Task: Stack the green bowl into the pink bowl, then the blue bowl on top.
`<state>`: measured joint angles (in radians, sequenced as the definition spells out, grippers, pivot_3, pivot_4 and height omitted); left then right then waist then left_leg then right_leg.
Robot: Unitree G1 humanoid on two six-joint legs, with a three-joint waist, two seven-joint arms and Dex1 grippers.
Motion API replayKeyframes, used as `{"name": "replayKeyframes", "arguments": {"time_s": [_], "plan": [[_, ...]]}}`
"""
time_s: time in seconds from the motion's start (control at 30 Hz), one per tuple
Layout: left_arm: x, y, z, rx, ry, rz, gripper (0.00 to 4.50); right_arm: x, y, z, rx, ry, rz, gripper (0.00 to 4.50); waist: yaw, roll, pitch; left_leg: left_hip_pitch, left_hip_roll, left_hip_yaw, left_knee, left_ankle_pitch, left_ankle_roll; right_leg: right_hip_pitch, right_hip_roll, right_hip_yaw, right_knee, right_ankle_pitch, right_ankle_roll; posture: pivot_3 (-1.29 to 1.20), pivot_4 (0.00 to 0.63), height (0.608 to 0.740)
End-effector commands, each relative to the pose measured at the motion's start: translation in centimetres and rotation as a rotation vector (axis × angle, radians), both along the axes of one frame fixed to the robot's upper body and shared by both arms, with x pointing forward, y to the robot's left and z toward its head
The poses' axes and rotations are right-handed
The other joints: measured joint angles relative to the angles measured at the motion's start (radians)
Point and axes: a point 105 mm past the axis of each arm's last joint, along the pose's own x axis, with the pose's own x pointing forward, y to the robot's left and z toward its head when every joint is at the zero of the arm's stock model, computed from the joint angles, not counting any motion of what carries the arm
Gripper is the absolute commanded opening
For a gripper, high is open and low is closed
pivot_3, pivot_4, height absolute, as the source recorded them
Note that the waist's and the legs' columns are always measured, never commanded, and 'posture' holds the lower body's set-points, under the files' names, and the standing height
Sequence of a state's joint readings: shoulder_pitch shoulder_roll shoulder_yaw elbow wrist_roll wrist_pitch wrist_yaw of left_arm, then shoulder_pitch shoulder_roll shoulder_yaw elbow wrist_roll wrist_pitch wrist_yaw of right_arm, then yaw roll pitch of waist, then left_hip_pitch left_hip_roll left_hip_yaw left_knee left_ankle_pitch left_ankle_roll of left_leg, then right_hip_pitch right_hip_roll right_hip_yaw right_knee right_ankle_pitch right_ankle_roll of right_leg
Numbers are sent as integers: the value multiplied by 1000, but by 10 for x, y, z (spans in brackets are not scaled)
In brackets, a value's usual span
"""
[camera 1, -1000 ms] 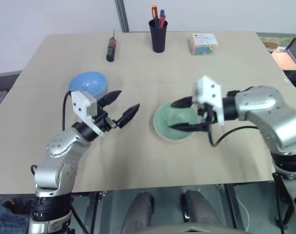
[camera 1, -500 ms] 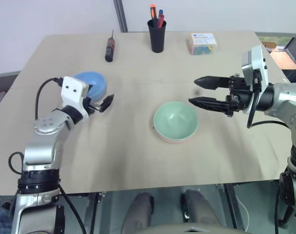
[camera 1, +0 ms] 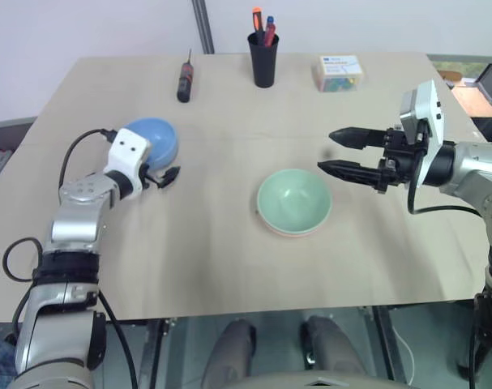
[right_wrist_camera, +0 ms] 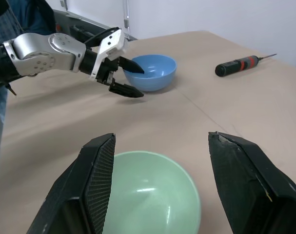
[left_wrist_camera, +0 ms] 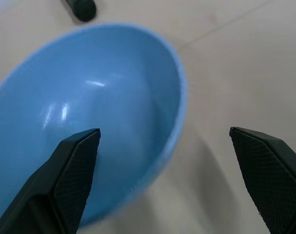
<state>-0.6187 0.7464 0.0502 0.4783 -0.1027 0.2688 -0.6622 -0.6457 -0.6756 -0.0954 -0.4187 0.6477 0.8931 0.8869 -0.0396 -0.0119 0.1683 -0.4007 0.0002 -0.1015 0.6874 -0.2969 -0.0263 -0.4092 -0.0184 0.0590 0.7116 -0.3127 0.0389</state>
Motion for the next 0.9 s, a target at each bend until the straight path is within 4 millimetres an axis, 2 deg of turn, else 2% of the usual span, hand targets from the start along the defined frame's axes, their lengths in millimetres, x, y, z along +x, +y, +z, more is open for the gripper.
{"name": "replayKeyframes", "arguments": {"time_s": [0.03, 0.17, 0.3, 0.33, 0.5, 0.6, 0.63, 0.73, 0.9], "plan": [[5, 1, 11, 41, -18, -52, 3364, -1, 0, 11, 3, -59, -3, 3257, -2, 0, 0, 0, 0, 0, 0, 0, 0, 0, 0, 0, 0, 0, 0, 0, 150, 712], [8, 1, 9, 72, -9, -74, 1648, -1, -1, 11, 13, -61, -4, 3257, -8, 0, 0, 0, 1, -1, 0, 0, 0, -1, 0, 0, 0, 0, 0, 0, 150, 712], [8, -4, 12, 69, -20, -105, 188, 0, -2, 10, 12, -62, -12, 3257, -5, 0, 0, -1, 1, -1, 0, 0, 0, -2, -1, 0, 0, 0, 0, 0, 150, 712], [9, -7, 16, 65, -28, -124, 50, 0, -2, 10, 13, -64, -12, 3257, -3, 0, 0, -1, 1, -1, 0, 0, 0, -2, -1, 0, 0, 0, 0, 0, 150, 712], [10, -34, 41, 65, -86, -254, 50, 1, -3, 9, 14, -67, -13, 3257, -2, 0, 0, -1, 1, -1, 1, 0, 0, -2, -1, -1, 1, 0, 0, 0, 150, 712], [7, -64, 59, 69, -130, -382, 50, 2, -3, 10, 16, -69, -12, 3257, -2, 0, 0, -3, 0, -4, 2, 0, 0, -2, -1, -3, 0, 0, 0, 0, 150, 712], [2, -82, 64, 87, -143, -456, 50, 2, -3, 9, 16, -65, -12, 3257, -2, 0, 0, -3, 0, -4, 2, 0, 0, -2, -1, -3, 1, 0, 0, 0, 150, 712], [-22, -132, 74, 150, -168, -706, 50, 3, -2, 7, 15, -58, -10, 3257, -1, 0, 0, -4, 0, -4, 2, 0, 0, -2, -1, -4, 0, 0, 0, 0, 150, 712], [-72, -187, 76, 181, -139, -1059, 50, 4, -4, 5, 9, -53, -16, 3257, -8, 0, 0, -5, 1, -4, 3, 0, 0, -2, -1, -3, 0, 0, 0, 0, 150, 712]]}}
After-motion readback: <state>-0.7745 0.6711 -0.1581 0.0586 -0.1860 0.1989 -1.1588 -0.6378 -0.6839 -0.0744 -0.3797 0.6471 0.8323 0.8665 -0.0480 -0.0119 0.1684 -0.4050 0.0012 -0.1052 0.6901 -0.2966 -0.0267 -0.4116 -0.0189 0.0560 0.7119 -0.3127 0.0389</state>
